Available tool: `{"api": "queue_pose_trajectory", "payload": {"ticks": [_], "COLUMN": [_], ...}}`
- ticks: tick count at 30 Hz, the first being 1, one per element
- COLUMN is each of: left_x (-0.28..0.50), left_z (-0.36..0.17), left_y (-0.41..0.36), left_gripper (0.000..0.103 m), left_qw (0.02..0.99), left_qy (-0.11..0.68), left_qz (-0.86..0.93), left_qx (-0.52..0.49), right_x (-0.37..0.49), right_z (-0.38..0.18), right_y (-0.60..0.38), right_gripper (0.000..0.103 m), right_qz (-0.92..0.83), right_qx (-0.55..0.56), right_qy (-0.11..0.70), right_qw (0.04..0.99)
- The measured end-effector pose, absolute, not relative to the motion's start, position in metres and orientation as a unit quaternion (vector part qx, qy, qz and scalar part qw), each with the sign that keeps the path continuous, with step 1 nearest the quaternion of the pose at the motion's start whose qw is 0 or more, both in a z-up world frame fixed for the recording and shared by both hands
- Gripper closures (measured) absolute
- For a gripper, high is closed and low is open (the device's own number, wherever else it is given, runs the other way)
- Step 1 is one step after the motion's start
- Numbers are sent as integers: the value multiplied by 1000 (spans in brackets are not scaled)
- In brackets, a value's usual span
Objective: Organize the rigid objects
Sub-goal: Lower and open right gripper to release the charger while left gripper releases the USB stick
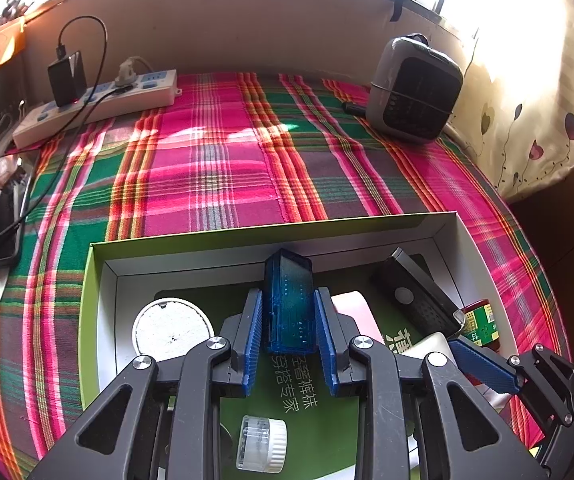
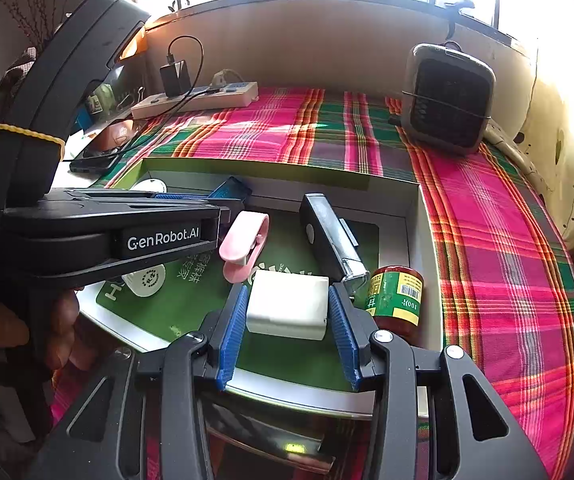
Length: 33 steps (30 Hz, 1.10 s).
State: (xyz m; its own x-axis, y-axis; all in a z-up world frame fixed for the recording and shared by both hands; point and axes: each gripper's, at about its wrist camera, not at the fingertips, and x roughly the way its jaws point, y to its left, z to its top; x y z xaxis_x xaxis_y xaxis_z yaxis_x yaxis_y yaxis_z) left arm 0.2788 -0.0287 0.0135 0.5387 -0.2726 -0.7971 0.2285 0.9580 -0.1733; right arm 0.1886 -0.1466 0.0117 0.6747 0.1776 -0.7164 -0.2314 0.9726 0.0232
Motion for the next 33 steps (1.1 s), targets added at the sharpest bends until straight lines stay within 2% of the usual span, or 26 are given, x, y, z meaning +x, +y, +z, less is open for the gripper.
{"api": "queue_pose_trajectory", "payload": {"ticks": [23, 25, 27, 33], "left_x": [280, 279, 280, 280], "left_z": [12, 12, 12, 13], "left_y": [-25, -25, -25, -25], "left_gripper": [78, 78, 77, 77], "left_qw": [875, 876, 875, 875], "left_qy": [464, 464, 464, 464], "left_qz": [-133, -133, -133, -131], "left_qx": [-28, -28, -28, -28], "right_x": [191, 190, 190, 191], "right_z": [11, 11, 11, 11], "right_y": [-148, -148, -148, -150], "right_gripper": [60, 59, 52, 51], "right_qz": [113, 114, 114, 114], "right_qx": [-22, -21, -19, -14], "right_qy": [384, 384, 384, 383], "right_qw": [916, 916, 916, 917]}}
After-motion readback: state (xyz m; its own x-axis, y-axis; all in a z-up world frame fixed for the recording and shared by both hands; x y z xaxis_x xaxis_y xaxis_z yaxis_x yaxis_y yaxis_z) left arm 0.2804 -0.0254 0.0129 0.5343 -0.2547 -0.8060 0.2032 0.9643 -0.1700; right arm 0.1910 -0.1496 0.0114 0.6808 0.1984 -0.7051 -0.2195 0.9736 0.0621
